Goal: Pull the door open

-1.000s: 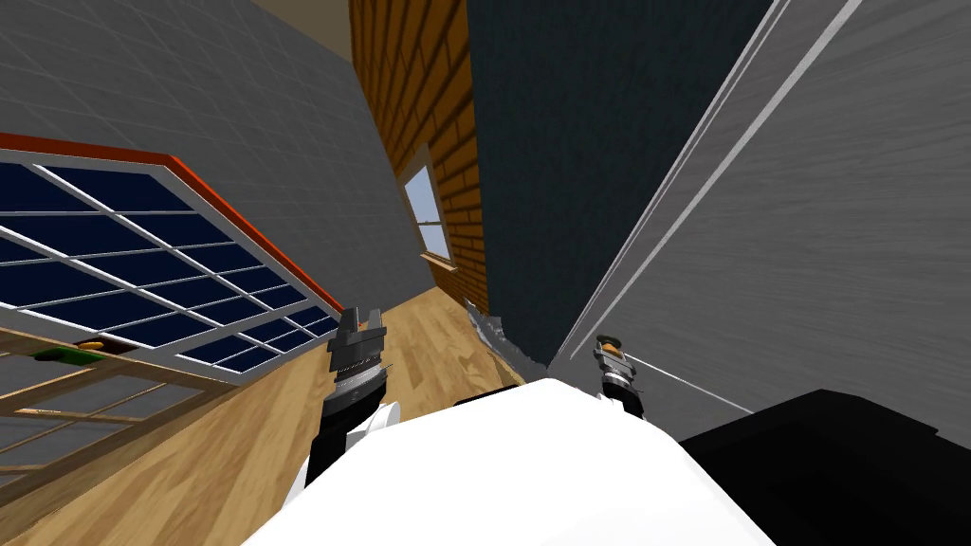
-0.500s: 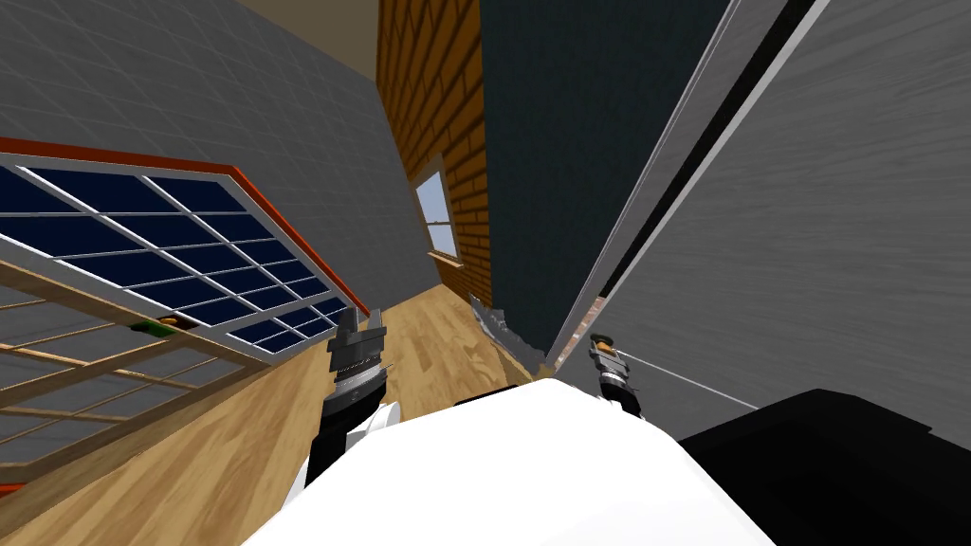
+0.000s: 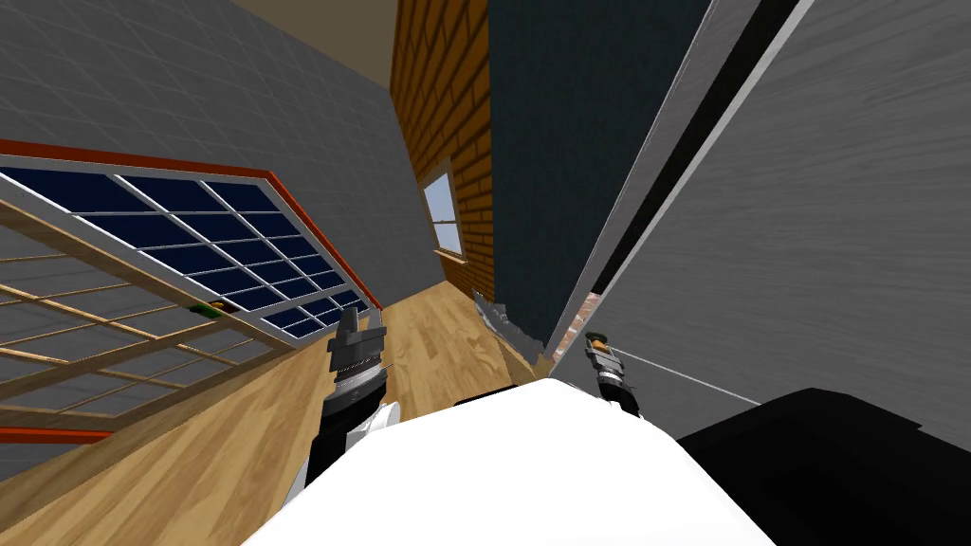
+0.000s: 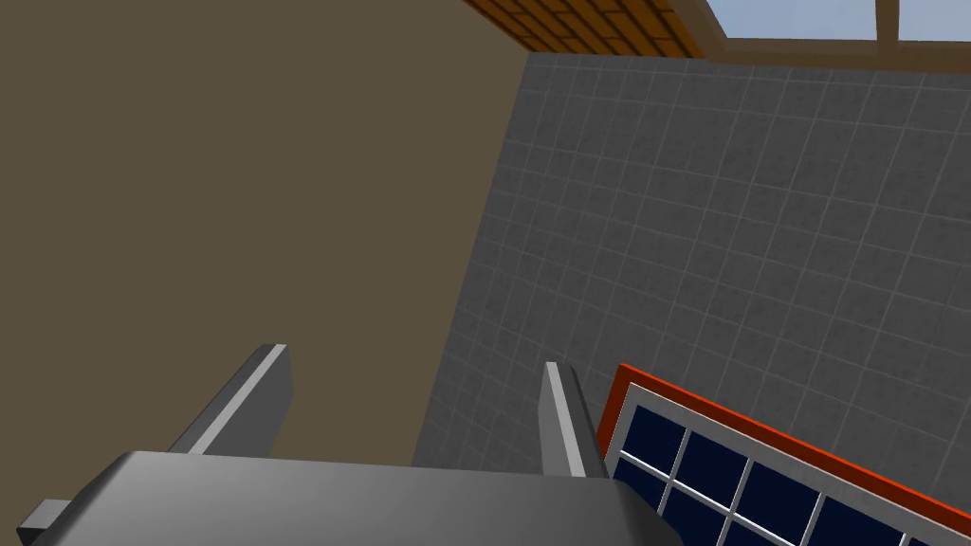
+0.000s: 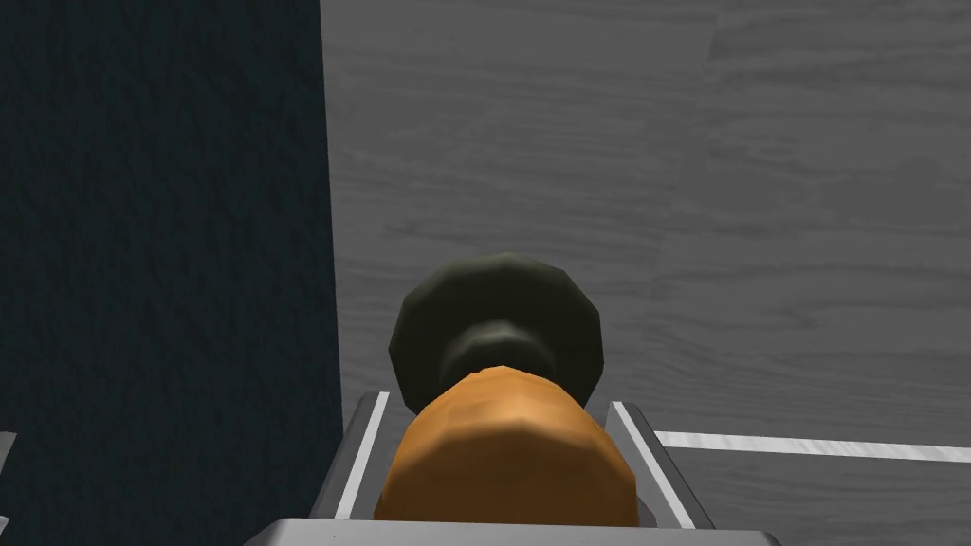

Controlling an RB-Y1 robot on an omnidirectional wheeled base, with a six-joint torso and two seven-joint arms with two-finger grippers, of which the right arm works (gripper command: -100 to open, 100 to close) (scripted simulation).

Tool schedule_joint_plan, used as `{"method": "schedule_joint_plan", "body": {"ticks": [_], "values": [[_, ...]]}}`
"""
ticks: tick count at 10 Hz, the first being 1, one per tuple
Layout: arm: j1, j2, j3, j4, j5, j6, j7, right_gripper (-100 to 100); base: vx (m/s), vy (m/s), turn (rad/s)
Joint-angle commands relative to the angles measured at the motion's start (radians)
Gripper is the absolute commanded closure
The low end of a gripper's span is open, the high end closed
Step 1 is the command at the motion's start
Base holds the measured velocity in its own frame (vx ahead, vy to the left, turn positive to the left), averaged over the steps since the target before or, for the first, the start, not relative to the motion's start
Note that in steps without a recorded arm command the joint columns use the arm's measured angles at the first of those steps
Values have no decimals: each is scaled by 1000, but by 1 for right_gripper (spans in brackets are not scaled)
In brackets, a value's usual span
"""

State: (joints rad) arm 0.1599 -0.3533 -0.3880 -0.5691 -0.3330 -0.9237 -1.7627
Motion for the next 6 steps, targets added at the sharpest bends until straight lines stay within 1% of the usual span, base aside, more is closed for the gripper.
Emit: {"method": "schedule_joint_plan", "body": {"ticks": [1, 3, 6], "values": [[11, -2, 19, -5, 16, -13, -19, 100, -254, 42, 74], [25, -8, 46, -15, 39, -28, -45, 100, -224, 69, 55], [42, -16, 78, -27, 65, -46, -76, 100, -224, 74, 51]]}}
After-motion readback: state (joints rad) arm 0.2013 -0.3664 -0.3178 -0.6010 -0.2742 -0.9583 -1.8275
